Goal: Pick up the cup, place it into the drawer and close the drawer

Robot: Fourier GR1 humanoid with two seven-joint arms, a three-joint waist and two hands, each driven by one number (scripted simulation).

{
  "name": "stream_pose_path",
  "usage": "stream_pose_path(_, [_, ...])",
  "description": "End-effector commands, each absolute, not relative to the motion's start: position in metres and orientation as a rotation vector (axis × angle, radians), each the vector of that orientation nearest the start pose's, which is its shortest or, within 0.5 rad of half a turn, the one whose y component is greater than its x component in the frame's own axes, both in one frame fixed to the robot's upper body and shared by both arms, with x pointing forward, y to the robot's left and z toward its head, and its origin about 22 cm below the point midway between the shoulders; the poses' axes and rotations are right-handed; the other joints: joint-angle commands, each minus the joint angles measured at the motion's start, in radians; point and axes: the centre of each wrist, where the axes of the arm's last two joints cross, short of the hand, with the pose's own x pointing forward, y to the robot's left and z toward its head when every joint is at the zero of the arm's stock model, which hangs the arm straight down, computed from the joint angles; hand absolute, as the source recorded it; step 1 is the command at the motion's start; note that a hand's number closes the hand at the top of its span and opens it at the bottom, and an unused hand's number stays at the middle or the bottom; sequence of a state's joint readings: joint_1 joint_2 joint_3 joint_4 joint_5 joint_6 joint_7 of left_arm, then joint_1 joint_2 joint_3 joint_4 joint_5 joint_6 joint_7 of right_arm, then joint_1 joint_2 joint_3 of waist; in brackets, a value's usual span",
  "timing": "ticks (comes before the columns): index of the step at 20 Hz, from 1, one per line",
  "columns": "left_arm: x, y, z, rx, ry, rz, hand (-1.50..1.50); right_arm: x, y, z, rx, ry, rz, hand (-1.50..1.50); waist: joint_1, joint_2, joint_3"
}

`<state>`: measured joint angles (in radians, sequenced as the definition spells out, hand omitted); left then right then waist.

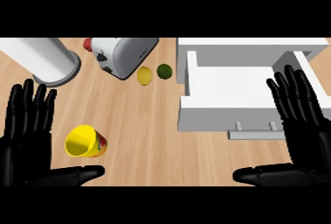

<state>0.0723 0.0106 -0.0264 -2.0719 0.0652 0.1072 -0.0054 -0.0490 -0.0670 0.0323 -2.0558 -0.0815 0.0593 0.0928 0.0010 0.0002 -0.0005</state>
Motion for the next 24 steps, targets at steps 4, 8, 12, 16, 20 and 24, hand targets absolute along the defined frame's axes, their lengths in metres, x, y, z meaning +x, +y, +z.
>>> stream_pose_path(4, [0.202, 0.225, 0.105, -0.006, -1.973, 0.166, -1.50, 0.211, -0.225, 0.131, 0.122, -2.003, 0.125, -1.50, -0.001, -0.001, 0.000])
stream_pose_path(8, [0.203, 0.216, 0.099, 0.018, -1.982, 0.179, -1.50, 0.223, -0.225, 0.138, 0.145, -2.007, 0.113, -1.50, 0.000, -0.001, 0.000])
stream_pose_path(12, [0.216, 0.219, 0.101, 0.054, -1.989, 0.182, -1.50, 0.225, -0.229, 0.118, 0.144, -2.005, 0.085, -1.50, -0.001, -0.001, 0.001])
stream_pose_path(16, [0.211, 0.240, 0.093, 0.037, -1.944, 0.204, -1.50, 0.237, -0.229, 0.131, 0.119, -2.021, 0.113, -1.50, 0.001, 0.000, 0.000])
stream_pose_path(20, [0.199, 0.227, 0.078, 0.077, -1.900, 0.228, -1.50, 0.215, -0.238, 0.138, 0.135, -2.018, 0.127, -1.50, -0.001, -0.001, 0.000])
stream_pose_path(24, [0.189, 0.241, 0.041, 0.090, -1.857, 0.239, -1.50, 0.237, -0.238, 0.132, 0.142, -2.023, 0.110, -1.50, 0.003, 0.000, 0.000])
